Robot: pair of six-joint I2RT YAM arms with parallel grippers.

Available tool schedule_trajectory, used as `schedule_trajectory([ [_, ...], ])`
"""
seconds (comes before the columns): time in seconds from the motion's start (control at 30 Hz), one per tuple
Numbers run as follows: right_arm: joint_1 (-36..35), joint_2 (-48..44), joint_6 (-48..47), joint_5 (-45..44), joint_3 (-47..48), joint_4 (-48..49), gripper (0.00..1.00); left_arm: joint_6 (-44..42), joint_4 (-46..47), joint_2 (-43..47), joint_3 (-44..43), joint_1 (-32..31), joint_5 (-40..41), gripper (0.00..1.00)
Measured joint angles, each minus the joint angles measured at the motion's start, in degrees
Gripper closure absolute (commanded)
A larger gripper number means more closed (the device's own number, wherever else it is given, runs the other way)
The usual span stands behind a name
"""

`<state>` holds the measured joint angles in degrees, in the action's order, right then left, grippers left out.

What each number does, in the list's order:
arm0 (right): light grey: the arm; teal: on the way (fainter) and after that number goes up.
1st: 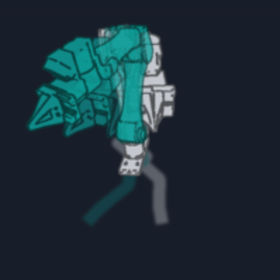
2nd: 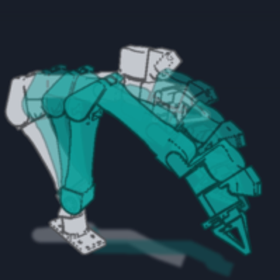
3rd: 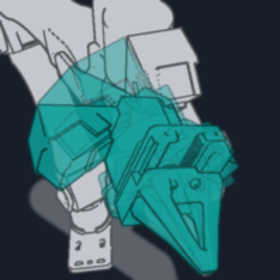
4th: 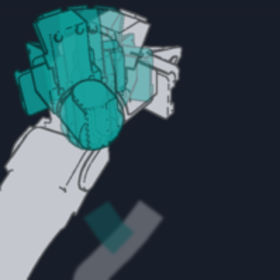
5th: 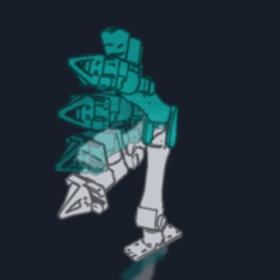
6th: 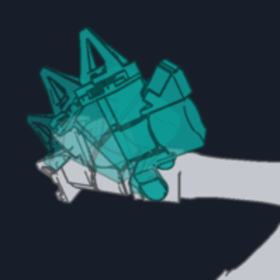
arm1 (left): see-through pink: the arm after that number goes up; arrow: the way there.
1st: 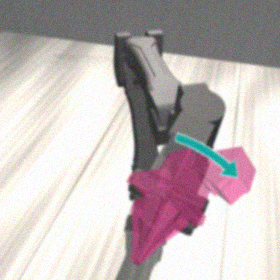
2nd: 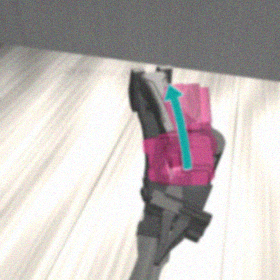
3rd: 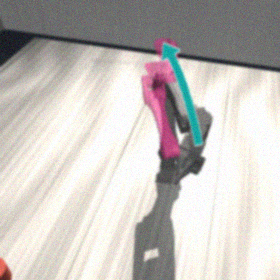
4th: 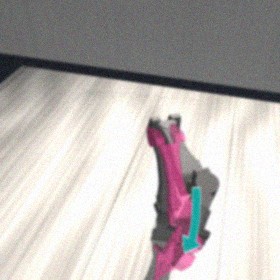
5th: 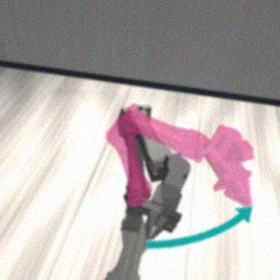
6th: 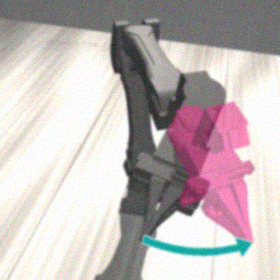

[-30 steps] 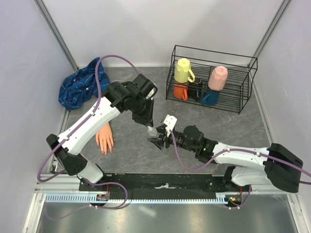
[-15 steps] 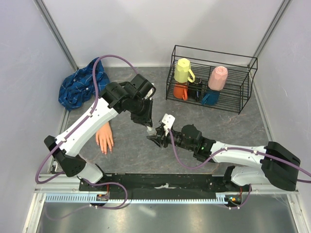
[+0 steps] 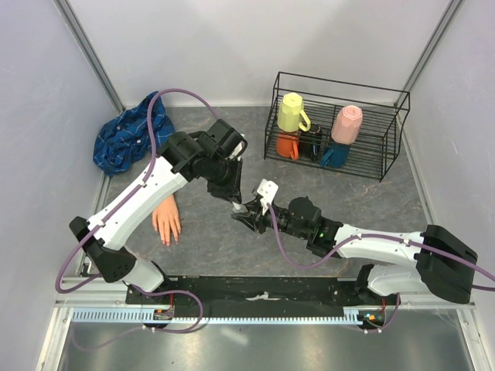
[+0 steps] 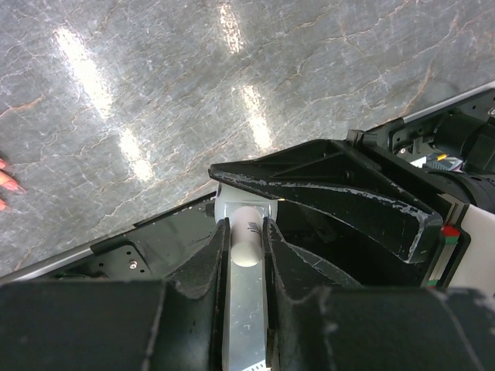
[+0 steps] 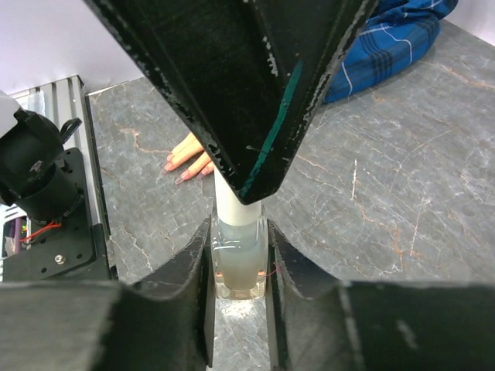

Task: Paint the nails

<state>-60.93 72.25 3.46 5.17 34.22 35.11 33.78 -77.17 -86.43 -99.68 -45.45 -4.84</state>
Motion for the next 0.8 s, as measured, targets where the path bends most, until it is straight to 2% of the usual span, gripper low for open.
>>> schedule_trajectory([
  [0.07, 0.00, 0.28, 0.09, 0.09, 0.13, -0.07, 0.87, -0.13, -0.07, 0.17, 0.35, 0.02, 0.00, 0.98],
  [0.1, 0.00, 0.50, 0.15, 0.22, 0.26, -0.11, 0.97, -0.22, -0.13, 0.20, 0.39, 0.02, 0.07, 0.98],
  [0.13, 0.00, 0.70, 0.17, 0.35, 0.44, -0.17, 1.00, -0.28, -0.24, 0.24, 0.42, 0.02, 0.20, 0.98],
  [0.27, 0.00, 0.81, 0.31, 0.63, 0.57, -0.17, 1.00, -0.66, -0.28, 0.39, 0.42, 0.07, 0.17, 0.98],
  [0.3, 0.00, 0.81, 0.39, 0.66, 0.57, -0.15, 1.00, -1.05, -0.28, 0.44, 0.42, 0.07, 0.11, 0.92],
  [0.33, 0.00, 0.74, 0.61, 0.66, 0.59, -0.17, 1.00, -1.60, -0.28, 0.46, 0.37, 0.07, -0.04, 0.76],
  [0.4, 0.00, 0.26, 1.09, 0.79, 0.59, -0.50, 1.00, -2.73, 0.09, 0.72, 0.31, 0.07, -0.24, 0.58],
  [0.43, 0.00, -0.11, 1.33, 0.96, 0.59, -0.63, 1.00, -3.48, 0.66, 1.14, 0.46, 0.04, -0.24, 0.44],
  [0.47, 0.02, -0.83, 1.73, 1.27, 0.57, -1.42, 1.00, -4.28, 2.12, 2.25, 1.14, 0.07, -0.17, 0.40],
  [0.57, 0.04, -3.74, 2.75, 2.14, 0.35, -3.65, 1.00, -6.69, 9.20, 9.90, 6.88, 0.11, -0.70, 0.35],
  [0.63, 0.44, -6.47, 3.78, 3.56, 0.26, -5.18, 1.00, -8.57, 16.61, 18.64, 13.00, 0.17, -3.26, 0.34],
  [0.67, 0.79, -7.82, 4.39, 4.66, 0.26, -5.64, 1.00, -9.01, 18.27, 21.05, 14.47, 0.22, -4.22, 0.35],
  [0.8, 3.08, -11.89, 7.82, 9.88, 0.26, -6.12, 1.00, -11.50, 35.01, 34.80, 27.65, 0.22, -13.46, 0.40],
])
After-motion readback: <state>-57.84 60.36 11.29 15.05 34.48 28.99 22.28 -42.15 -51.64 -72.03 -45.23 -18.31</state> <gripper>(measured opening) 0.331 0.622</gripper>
